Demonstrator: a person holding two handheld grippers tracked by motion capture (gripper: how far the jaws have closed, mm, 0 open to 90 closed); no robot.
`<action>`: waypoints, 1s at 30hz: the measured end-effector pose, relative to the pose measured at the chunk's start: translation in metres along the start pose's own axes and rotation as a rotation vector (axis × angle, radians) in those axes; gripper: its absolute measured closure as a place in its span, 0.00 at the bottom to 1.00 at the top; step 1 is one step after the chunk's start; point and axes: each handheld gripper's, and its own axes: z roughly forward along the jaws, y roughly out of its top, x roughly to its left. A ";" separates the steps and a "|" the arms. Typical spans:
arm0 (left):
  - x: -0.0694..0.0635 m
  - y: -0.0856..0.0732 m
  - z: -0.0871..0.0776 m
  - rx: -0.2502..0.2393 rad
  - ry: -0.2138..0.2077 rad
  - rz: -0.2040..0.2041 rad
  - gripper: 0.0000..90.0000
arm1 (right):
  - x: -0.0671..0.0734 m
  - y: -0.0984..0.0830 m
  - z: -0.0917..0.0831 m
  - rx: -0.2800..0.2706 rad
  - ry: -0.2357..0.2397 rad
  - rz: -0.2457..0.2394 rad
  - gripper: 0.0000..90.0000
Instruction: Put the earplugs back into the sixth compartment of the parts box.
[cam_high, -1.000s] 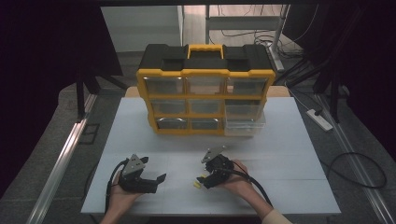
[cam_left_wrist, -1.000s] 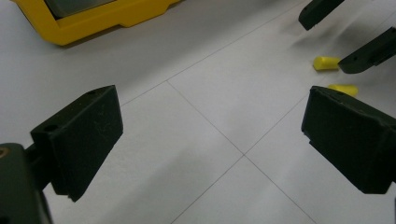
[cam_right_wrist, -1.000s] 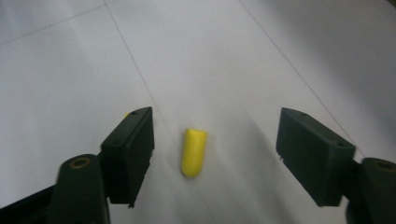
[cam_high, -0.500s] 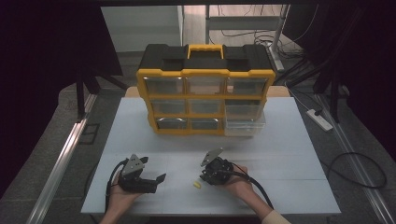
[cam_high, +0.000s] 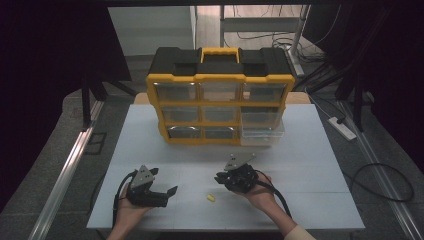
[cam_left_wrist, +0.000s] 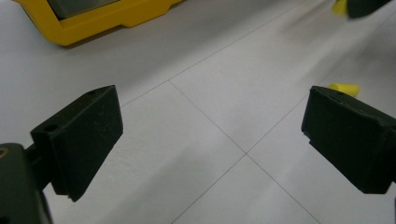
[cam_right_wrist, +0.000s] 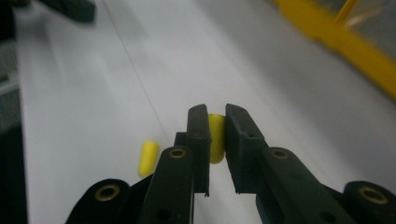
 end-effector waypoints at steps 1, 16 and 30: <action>0.000 0.000 0.000 0.001 0.000 0.001 0.06 | -0.001 0.002 -0.006 -0.039 0.004 0.008 0.89; 0.000 0.000 0.001 0.004 0.004 0.006 0.06 | -0.008 0.013 -0.047 -0.261 -0.006 0.049 0.89; -0.001 0.000 0.001 0.007 0.004 0.008 0.06 | -0.010 0.023 -0.079 -0.366 -0.056 0.029 0.89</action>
